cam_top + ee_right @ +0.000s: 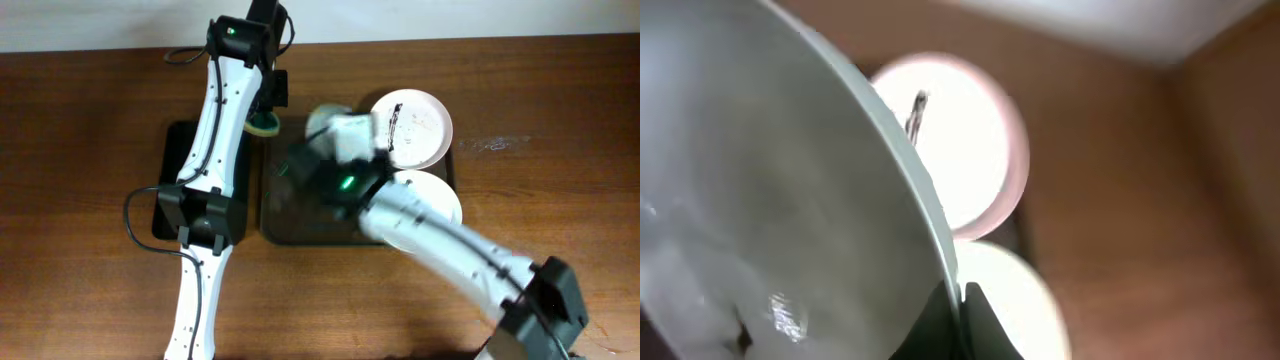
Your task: Clean dirty plates on tray and stack at the side
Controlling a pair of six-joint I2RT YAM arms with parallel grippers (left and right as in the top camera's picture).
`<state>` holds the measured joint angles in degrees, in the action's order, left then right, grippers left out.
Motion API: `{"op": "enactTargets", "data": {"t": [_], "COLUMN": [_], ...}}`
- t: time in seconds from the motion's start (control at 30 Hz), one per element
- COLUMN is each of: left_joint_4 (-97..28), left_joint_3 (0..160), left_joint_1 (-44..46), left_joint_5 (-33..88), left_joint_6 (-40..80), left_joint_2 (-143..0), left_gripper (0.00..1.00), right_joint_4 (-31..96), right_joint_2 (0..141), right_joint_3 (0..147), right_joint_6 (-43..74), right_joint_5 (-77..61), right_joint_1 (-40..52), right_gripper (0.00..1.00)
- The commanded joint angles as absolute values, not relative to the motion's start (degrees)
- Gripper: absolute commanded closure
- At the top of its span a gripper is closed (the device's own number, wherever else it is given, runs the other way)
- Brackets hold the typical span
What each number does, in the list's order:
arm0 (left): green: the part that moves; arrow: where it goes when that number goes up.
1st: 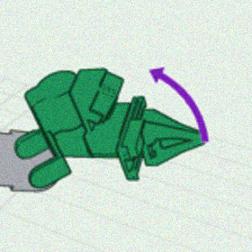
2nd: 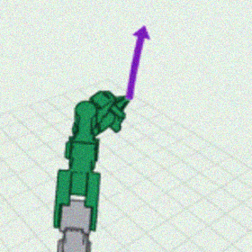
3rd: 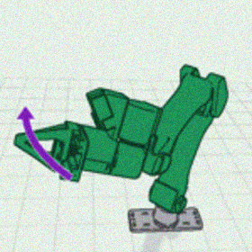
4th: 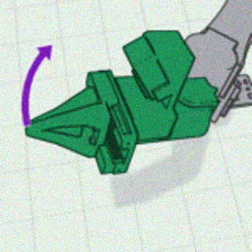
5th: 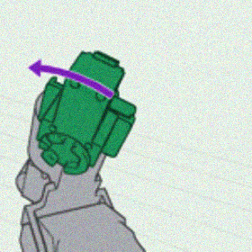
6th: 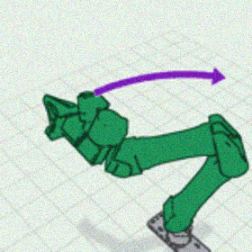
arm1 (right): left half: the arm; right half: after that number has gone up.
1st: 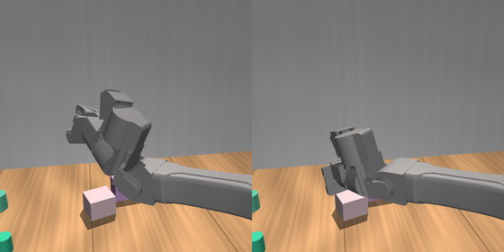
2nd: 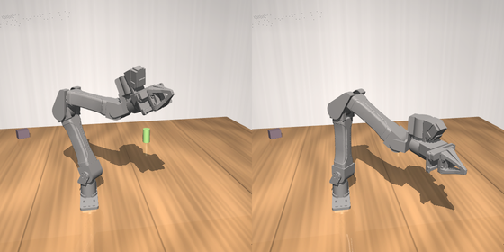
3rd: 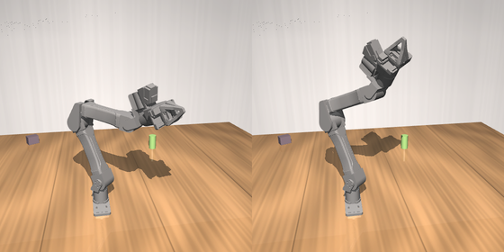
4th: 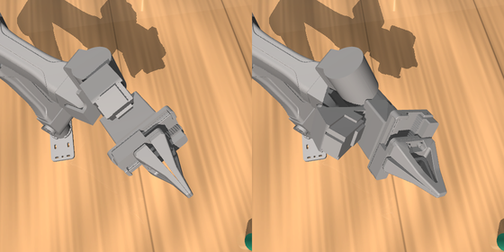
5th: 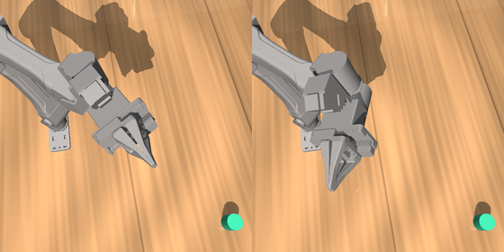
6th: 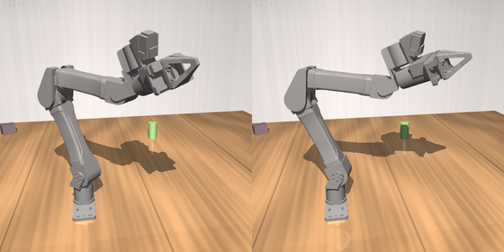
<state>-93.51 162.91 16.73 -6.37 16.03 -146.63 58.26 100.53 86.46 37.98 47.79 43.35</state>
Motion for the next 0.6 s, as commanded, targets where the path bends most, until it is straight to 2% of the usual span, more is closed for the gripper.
{"op": "enactTargets", "data": {"t": [0.0,0.07,0.17,0.23,0.27,0.3,0.43,0.57], "left_joint_4": [-93.6,-93.58,-93.58,-93.58,-93.58,-93.56,-93.47,-93.12], "left_joint_3": [164.13,164.13,164.13,164.13,164.13,164.13,164.13,164.13], "left_joint_1": [16.34,16.34,16.36,16.38,16.38,16.38,16.38,16.56], "left_joint_5": [-6.17,-6.17,-6.15,-6.15,-6.15,-5.52,-4.67,-4.67], "left_joint_6": [15.33,15.33,15.33,15.33,15.33,15.33,15.33,15.33], "left_joint_2": [-146.69,-146.69,-146.69,-146.69,-146.69,-146.69,-146.69,-146.69], "left_gripper": [1.0,1.0,1.0,1.0,1.0,1.0,1.0,1.0], "right_joint_4": [54.48,51.88,50.57,50.41,49.74,48.4,40.23,36.97], "right_joint_2": [104.29,108.84,111.77,111.94,111.94,111.94,114.13,118.74], "right_joint_3": [85.82,84.16,84.16,84.16,84.16,84.16,84.23,84.44], "right_joint_6": [39.68,37.98,36.69,29.98,24.47,17.93,-2.26,-4.89], "right_joint_5": [15.05,8.16,4.29,3.25,1.69,-2.31,-17.1,-17.41], "right_joint_1": [31.66,28.42,28.42,28.4,27.77,26.72,18.98,18.35], "right_gripper": [0.96,0.96,0.96,0.67,0.56,0.53,0.54,0.6]}}
